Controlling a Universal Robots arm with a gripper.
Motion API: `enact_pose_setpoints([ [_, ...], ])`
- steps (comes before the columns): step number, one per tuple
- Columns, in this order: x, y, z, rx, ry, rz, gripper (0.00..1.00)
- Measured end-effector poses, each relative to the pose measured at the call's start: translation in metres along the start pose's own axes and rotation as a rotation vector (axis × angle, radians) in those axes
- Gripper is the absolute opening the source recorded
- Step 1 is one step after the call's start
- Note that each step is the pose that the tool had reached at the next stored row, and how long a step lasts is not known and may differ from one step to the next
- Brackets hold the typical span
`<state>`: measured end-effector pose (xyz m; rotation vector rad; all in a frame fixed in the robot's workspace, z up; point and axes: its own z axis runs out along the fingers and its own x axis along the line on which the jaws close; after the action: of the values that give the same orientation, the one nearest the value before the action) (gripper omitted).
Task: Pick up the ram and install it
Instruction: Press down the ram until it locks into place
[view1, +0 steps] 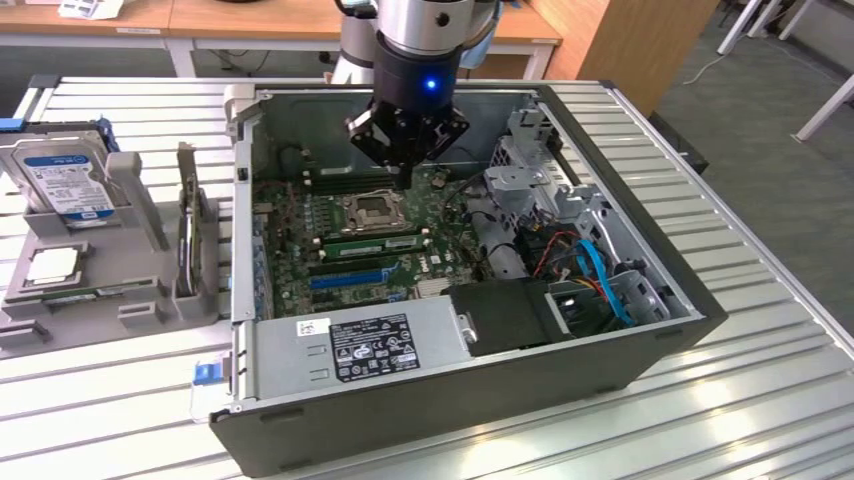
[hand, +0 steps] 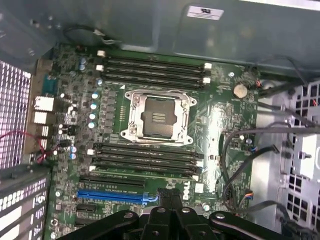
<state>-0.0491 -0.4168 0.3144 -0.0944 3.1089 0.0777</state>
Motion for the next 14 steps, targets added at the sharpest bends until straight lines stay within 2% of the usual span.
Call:
enact_pose_setpoints([
  [4, 0.0000, 0.0000, 0.0000, 0.0014, -0.0019, 0.042, 0.10],
  [10, 0.0000, 0.0000, 0.0001, 0.0014, -0.0021, 0.044, 0.10],
  [12, -0.0003, 0.0000, 0.0001, 0.0012, 0.0005, 0.045, 0.10],
  [14, -0.0011, 0.0000, 0.0001, 0.0010, 0.0061, 0.045, 0.10],
])
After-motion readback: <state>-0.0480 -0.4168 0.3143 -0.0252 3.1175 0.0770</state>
